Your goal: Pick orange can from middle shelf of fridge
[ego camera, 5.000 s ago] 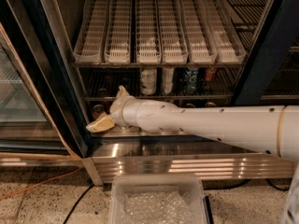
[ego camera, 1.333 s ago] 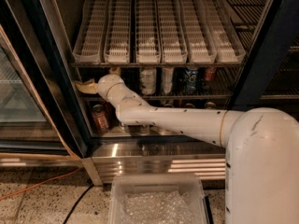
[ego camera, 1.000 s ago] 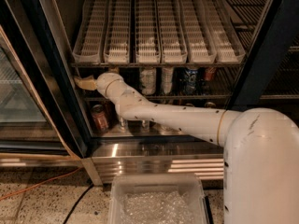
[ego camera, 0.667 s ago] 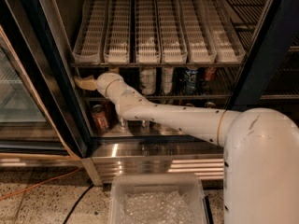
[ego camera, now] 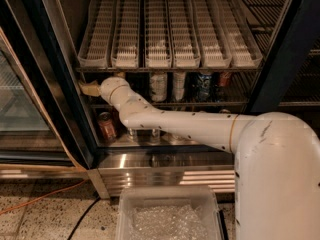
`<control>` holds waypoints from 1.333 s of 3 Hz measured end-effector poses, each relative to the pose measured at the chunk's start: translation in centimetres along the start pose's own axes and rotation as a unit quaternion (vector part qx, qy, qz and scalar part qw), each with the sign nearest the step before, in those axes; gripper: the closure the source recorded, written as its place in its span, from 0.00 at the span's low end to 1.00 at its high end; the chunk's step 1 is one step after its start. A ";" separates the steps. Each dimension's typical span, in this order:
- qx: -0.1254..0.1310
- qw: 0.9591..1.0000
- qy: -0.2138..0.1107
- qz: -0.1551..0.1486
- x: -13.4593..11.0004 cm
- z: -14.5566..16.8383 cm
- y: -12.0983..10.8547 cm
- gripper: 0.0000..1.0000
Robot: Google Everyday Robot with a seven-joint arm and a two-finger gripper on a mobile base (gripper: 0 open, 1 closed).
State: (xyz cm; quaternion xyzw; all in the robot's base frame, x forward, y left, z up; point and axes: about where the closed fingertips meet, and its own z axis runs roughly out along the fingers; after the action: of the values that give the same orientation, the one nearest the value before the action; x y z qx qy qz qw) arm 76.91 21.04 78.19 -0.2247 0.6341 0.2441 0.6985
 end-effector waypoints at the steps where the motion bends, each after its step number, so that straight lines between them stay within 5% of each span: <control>1: 0.000 1.000 0.000 0.000 0.0 0.0 0.0 0.00; 4: 0.007 1.000 -0.002 0.001 -0.1 -0.1 -0.4 0.24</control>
Offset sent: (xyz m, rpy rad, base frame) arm 0.0000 0.0000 0.0000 0.0000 0.0000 0.0000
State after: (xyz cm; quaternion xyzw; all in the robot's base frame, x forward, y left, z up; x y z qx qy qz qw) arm 77.01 20.65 78.27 -0.2185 0.6350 0.2404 0.7009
